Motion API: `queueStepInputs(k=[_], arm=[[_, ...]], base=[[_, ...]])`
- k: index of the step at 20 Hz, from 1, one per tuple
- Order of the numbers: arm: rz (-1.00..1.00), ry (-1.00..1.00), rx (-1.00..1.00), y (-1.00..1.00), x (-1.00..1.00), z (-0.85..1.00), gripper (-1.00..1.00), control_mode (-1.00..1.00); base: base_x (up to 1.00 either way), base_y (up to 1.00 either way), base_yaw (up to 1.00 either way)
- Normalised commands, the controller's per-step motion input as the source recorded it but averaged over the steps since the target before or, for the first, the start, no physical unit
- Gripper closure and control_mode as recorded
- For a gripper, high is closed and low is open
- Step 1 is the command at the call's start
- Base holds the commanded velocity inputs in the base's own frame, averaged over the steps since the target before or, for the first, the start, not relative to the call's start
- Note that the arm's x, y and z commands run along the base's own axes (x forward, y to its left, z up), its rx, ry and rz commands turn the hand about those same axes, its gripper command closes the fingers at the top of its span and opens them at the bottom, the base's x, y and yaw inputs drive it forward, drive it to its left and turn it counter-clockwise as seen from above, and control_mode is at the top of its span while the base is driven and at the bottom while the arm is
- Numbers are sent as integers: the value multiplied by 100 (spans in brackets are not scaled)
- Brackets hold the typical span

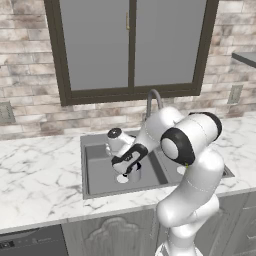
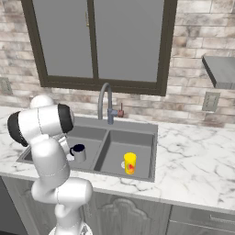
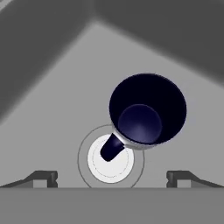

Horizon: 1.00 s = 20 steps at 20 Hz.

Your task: Move any existing items from the left basin to the right basin for drying. Then move the mug from the counter to the left basin of the sink for washing.

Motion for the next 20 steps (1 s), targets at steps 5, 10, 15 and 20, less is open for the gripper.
queueStepInputs(k=[5, 10, 15, 20], arm=[[-6, -1, 0, 0, -18, 41, -100, -100], [-6, 0, -1, 0, -17, 39, -100, -100], [-6, 0, -3, 0, -15, 41, -100, -100], [-7, 0, -4, 0, -22, 45, -100, -100]], base=[[0, 0, 0], [0, 0, 0], [0, 0, 0], [0, 0, 0]])
